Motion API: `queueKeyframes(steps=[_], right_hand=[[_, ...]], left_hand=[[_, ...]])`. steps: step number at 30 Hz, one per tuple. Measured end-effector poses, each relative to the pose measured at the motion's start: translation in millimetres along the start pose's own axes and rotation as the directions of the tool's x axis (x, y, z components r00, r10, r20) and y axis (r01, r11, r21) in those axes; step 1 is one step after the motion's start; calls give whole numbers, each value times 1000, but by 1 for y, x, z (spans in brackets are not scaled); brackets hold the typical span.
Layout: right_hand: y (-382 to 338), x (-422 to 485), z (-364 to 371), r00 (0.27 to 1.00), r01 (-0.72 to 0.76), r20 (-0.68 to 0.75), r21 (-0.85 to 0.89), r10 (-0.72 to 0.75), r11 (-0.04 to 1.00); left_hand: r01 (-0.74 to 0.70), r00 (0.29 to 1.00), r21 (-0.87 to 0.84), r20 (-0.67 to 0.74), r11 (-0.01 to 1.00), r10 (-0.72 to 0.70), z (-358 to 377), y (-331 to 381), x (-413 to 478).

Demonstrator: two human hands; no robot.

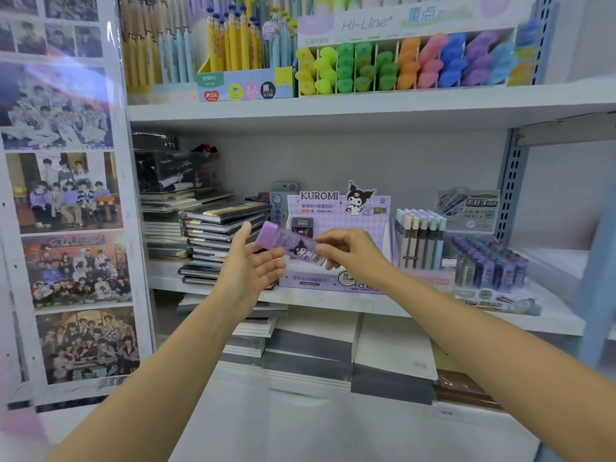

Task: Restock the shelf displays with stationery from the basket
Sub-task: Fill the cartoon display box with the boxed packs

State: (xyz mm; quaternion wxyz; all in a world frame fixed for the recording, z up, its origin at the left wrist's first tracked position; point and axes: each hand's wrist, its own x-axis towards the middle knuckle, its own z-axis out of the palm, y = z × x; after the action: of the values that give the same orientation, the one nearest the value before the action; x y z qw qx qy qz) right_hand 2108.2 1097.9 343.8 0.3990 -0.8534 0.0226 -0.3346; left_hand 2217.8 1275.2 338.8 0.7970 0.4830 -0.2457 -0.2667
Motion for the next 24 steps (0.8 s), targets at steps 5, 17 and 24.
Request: queueKeyframes(steps=[5, 17, 24], right_hand=[[-5, -11, -2, 996, -83, 52, 132, 77, 988], [-25, 1, -16, 999, 36, -39, -45, -38, 998], [-16, 27, -32, 920, -77, -392, -230, -20, 970]], left_hand=[[-176, 983, 320, 105, 931, 150, 8, -16, -3], [-448, 886, 745, 293, 494, 360, 28, -44, -2], [-461, 812, 865, 502, -198, 298, 7, -80, 14]])
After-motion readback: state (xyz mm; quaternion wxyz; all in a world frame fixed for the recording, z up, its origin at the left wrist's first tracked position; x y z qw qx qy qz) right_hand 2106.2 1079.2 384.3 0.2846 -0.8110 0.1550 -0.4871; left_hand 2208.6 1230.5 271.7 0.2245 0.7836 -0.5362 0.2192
